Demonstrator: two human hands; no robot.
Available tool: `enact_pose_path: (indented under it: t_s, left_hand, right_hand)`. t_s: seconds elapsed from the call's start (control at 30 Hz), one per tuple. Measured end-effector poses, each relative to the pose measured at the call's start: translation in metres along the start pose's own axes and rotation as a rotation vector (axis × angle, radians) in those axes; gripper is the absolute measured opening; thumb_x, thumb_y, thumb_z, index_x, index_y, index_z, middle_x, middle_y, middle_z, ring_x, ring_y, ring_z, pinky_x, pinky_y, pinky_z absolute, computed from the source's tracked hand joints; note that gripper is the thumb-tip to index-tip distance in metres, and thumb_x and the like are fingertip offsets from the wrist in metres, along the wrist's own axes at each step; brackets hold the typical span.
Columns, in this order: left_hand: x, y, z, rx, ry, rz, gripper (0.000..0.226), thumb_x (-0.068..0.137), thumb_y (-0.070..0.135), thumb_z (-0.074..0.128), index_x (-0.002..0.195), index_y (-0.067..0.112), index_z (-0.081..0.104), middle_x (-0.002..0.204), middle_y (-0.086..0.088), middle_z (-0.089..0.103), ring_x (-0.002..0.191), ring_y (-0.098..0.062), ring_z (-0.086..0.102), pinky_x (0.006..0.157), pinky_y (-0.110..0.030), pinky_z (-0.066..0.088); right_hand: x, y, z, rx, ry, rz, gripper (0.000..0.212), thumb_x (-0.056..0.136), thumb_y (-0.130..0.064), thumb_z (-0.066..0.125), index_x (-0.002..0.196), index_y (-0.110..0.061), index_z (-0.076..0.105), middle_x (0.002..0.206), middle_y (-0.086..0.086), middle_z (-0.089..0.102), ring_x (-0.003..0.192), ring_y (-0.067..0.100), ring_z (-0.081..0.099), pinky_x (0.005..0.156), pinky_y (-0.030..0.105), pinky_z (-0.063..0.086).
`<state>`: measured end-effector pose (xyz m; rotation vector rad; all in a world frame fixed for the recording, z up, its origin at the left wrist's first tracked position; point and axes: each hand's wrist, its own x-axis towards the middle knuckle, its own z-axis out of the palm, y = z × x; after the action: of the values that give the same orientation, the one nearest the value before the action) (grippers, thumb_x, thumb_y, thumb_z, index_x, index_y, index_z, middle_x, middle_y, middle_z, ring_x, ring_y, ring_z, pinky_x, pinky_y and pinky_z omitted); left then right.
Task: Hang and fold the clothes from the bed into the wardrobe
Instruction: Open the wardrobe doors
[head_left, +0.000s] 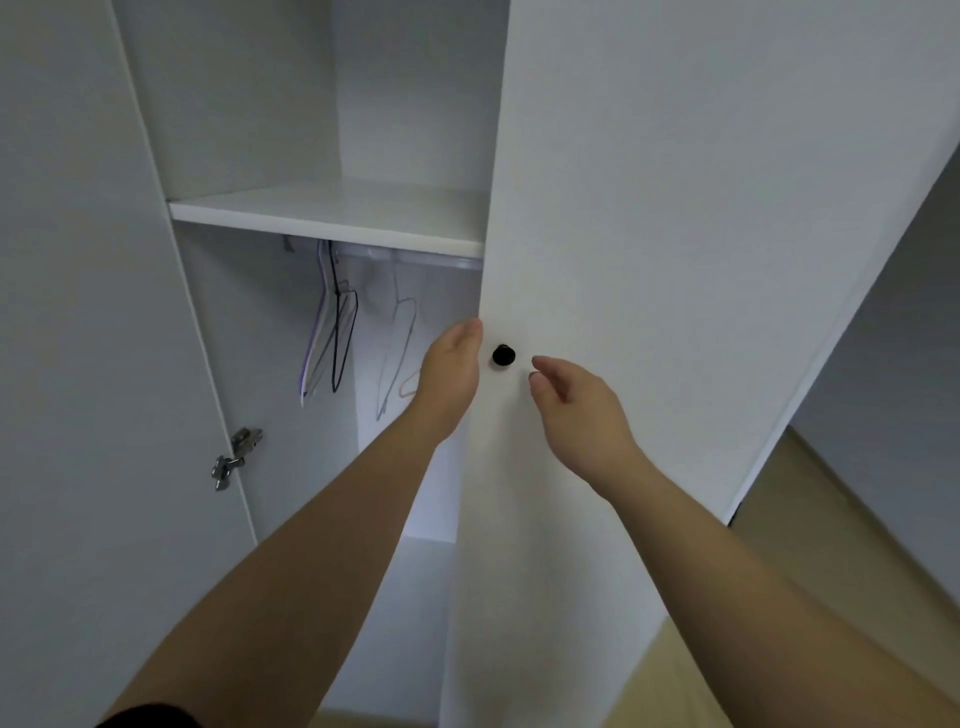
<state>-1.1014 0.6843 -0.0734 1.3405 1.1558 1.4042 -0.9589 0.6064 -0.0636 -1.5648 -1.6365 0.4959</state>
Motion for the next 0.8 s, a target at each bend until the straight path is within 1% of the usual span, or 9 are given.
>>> enact_pose_path:
  t_s: [0.07, 0.13, 0.2, 0.27, 0.4, 0.5, 0.63, 0.73, 0.8]
  left_hand:
    - [-0.009, -0.001, -0.006, 0.001, -0.008, 0.005, 0.028, 0.104, 0.033, 0.045, 0.092, 0.022, 0.068, 0.081, 0.014, 0.069, 0.086, -0.016, 0.062, 0.085, -0.034, 0.053]
    - [-0.020, -0.004, -0.011, -0.013, -0.049, 0.015, 0.030, 0.102, 0.036, 0.046, 0.099, 0.021, 0.072, 0.097, -0.002, 0.074, 0.098, -0.027, 0.069, 0.097, -0.046, 0.055]
    - [-0.035, -0.001, -0.015, -0.028, -0.086, 0.034, 0.035, 0.099, 0.039, 0.047, 0.105, 0.017, 0.073, 0.106, -0.013, 0.073, 0.106, -0.035, 0.067, 0.101, -0.053, 0.053]
    - [-0.053, 0.003, -0.016, -0.037, -0.091, 0.043, 0.036, 0.098, 0.038, 0.048, 0.108, 0.013, 0.073, 0.107, -0.014, 0.073, 0.104, -0.034, 0.069, 0.100, -0.052, 0.053]
    - [-0.090, 0.014, -0.013, -0.107, -0.078, 0.032, 0.026, 0.103, 0.019, 0.052, 0.106, 0.007, 0.074, 0.104, -0.015, 0.075, 0.101, -0.034, 0.071, 0.094, -0.043, 0.058]
    - [-0.115, 0.026, -0.012, -0.123, -0.105, 0.009, 0.027, 0.105, 0.018, 0.051, 0.103, 0.002, 0.073, 0.097, -0.015, 0.076, 0.089, -0.028, 0.072, 0.085, -0.037, 0.060]
    - [-0.138, 0.044, -0.012, -0.108, -0.231, -0.043, 0.031, 0.104, 0.018, 0.053, 0.100, -0.006, 0.071, 0.093, -0.021, 0.076, 0.084, -0.034, 0.075, 0.080, -0.042, 0.063]
    - [-0.159, 0.056, -0.006, -0.128, -0.386, -0.076, 0.026, 0.099, 0.013, 0.058, 0.094, -0.007, 0.074, 0.093, -0.028, 0.074, 0.083, -0.038, 0.075, 0.074, -0.041, 0.064]
    - [-0.171, 0.065, 0.003, -0.104, -0.512, -0.097, 0.026, 0.091, 0.016, 0.064, 0.092, -0.007, 0.075, 0.094, -0.029, 0.074, 0.085, -0.040, 0.075, 0.073, -0.041, 0.064]
  right_hand:
    - [-0.007, -0.002, 0.006, 0.041, 0.010, -0.008, 0.039, 0.107, -0.031, 0.046, 0.144, -0.023, 0.054, 0.138, -0.009, 0.061, 0.125, 0.006, 0.055, 0.098, 0.012, 0.035]
    - [-0.015, -0.004, 0.012, 0.081, 0.021, -0.022, 0.035, 0.106, -0.029, 0.047, 0.139, -0.027, 0.058, 0.121, -0.014, 0.065, 0.104, -0.003, 0.059, 0.081, 0.001, 0.036]
    - [-0.025, -0.006, 0.013, 0.148, 0.046, -0.017, 0.030, 0.105, -0.030, 0.049, 0.133, -0.030, 0.059, 0.114, -0.016, 0.065, 0.093, -0.010, 0.057, 0.069, -0.002, 0.036]
    - [-0.035, -0.007, 0.011, 0.224, 0.071, -0.011, 0.026, 0.103, -0.033, 0.052, 0.128, -0.030, 0.059, 0.111, -0.015, 0.069, 0.094, -0.010, 0.060, 0.070, 0.004, 0.039]
    - [-0.060, -0.001, -0.002, 0.319, 0.106, -0.021, 0.014, 0.100, -0.033, 0.059, 0.110, -0.028, 0.067, 0.098, -0.015, 0.074, 0.095, 0.001, 0.068, 0.090, 0.030, 0.055]
    - [-0.079, 0.004, -0.018, 0.382, 0.090, -0.009, 0.012, 0.098, -0.033, 0.061, 0.097, -0.025, 0.070, 0.090, -0.010, 0.076, 0.090, 0.009, 0.072, 0.091, 0.042, 0.057]
    - [-0.107, 0.005, -0.042, 0.451, 0.107, 0.007, 0.014, 0.095, -0.025, 0.067, 0.087, -0.015, 0.072, 0.080, -0.001, 0.076, 0.078, 0.016, 0.074, 0.084, 0.043, 0.060]
    - [-0.129, 0.010, -0.062, 0.479, 0.140, -0.008, 0.016, 0.090, -0.015, 0.066, 0.080, -0.002, 0.068, 0.073, 0.006, 0.072, 0.068, 0.021, 0.070, 0.072, 0.037, 0.059]
    - [-0.143, 0.016, -0.075, 0.481, 0.170, -0.024, 0.017, 0.088, -0.010, 0.062, 0.076, 0.001, 0.065, 0.071, 0.010, 0.069, 0.063, 0.025, 0.066, 0.067, 0.039, 0.057]
